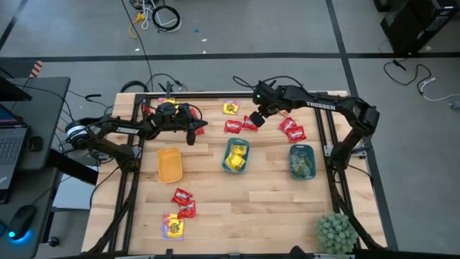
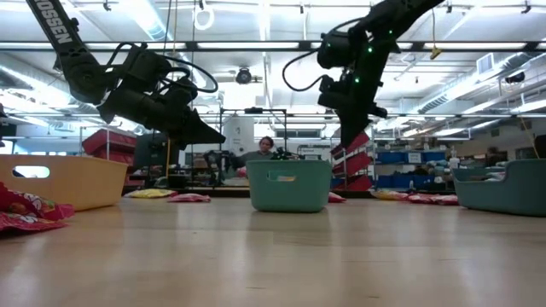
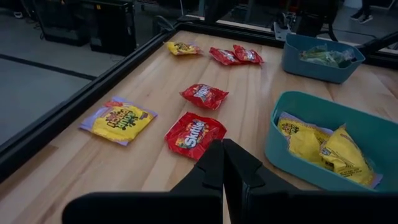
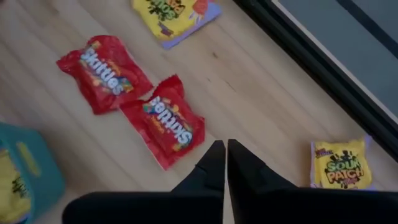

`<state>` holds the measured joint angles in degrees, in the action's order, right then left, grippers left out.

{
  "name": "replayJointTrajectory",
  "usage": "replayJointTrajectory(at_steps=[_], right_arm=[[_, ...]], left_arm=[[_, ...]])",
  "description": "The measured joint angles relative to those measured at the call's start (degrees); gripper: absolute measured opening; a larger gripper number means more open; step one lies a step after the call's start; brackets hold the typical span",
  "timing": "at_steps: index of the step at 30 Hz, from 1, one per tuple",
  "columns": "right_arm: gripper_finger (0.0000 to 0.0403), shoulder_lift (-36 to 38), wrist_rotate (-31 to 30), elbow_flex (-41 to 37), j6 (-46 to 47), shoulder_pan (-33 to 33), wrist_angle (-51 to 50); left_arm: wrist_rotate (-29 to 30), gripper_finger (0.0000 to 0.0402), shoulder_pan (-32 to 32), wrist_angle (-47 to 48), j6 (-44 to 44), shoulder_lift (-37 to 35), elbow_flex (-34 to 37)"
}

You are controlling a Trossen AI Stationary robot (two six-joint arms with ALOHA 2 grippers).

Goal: Sort candy
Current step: Put the yellow candy pack into the green bin

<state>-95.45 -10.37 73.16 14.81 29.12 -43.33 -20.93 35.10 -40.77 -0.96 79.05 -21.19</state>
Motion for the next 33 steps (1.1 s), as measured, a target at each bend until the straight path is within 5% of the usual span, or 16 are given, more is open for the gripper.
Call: replayJointTrajectory(at_steps=[9,13,20,26,33], right_arm=[[0.0120,-5.25,-1.37,-0.22,-2.24,6.43,2.19],[0.0170,-9.64,-7.06,-0.24,-2.48,8.61,2.34],[0.0203,-15.43,-13.09,-0.24,-2.45,10.58,0.06],[0.0174,-18.13,-15.90,-0.25,-3.25,10.66,-1.61],[0.0015,-19.55,-15.27,-0.19,-7.34,10.56,-1.73]], left_arm=[[-0.44,0.0000,0.00,0.79,0.11,0.00,0.01],[-0.73,0.0000,-0.17,2.00,0.04,0.00,0.00],[-0.70,0.0000,-0.38,3.28,-0.23,0.00,0.02],[-0.30,0.0000,-0.38,3.02,-0.63,0.00,0.02],[0.41,0.0000,-0.38,2.99,-0.58,0.00,0.02]])
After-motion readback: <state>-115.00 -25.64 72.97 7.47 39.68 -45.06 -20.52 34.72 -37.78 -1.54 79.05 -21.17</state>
